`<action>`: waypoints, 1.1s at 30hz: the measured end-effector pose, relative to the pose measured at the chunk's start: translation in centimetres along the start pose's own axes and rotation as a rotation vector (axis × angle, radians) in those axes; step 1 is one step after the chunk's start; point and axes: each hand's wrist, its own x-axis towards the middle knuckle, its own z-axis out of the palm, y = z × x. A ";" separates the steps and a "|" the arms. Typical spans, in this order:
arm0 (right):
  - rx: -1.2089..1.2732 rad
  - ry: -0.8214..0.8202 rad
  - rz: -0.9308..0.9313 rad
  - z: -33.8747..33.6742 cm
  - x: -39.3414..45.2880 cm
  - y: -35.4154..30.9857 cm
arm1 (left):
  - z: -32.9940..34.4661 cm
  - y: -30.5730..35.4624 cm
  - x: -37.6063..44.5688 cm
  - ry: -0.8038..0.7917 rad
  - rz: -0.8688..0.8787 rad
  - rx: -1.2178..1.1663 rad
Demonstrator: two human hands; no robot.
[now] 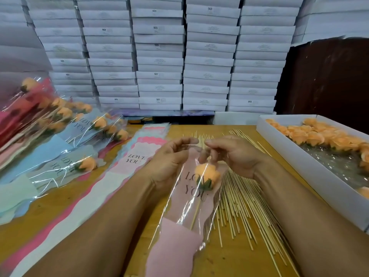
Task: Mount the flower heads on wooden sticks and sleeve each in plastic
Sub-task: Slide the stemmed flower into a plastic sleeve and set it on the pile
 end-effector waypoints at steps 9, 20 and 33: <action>0.104 0.506 0.035 -2.2 0.9 1.2 | -0.6 1.0 -0.9 -0.289 -0.409 0.235; -0.037 0.802 -0.002 -2.3 1.7 1.7 | -0.3 2.3 -1.7 -0.328 -0.335 0.206; -0.177 -0.672 0.278 2.1 -0.7 -0.6 | -2.9 4.2 0.5 0.369 -0.116 -0.074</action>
